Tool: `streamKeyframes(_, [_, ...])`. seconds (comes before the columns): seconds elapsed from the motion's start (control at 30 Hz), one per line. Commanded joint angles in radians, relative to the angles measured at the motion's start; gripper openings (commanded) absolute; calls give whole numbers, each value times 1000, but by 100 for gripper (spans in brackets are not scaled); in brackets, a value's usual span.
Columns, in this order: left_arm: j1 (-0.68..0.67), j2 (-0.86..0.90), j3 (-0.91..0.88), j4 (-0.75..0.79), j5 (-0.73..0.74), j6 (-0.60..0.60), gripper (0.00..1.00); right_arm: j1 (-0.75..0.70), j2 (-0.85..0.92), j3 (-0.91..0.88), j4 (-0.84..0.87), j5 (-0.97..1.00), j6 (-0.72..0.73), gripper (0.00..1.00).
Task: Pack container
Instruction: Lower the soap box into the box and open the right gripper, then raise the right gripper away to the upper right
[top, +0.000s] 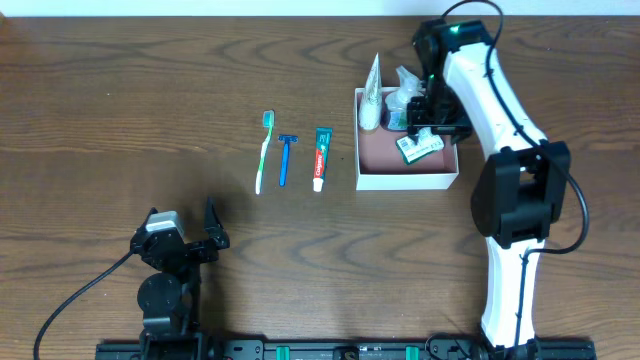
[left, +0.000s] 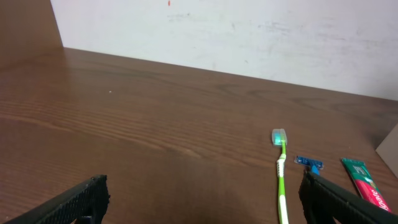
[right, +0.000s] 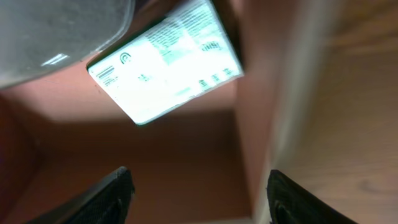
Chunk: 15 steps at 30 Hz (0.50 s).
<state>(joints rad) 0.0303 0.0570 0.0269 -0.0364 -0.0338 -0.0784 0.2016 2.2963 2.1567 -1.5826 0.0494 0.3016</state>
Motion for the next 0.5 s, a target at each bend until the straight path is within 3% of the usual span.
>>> streamKeyframes(0.0, [4, 0, -23, -34, -27, -1, 98, -40, -15, 142, -41, 18, -16, 72])
streamKeyframes(0.1, [4, 0, -23, -34, -27, -1, 98, -74, -15, 269, -94, 18, -25, 79])
streamKeyframes(0.27, [4, 0, -23, -33, -27, -1, 98, -152, -27, 412, -116, -63, -49, 98])
streamKeyframes(0.47, [4, 0, -23, -34, -27, -1, 98, -277, -32, 436, -106, -98, -21, 99])
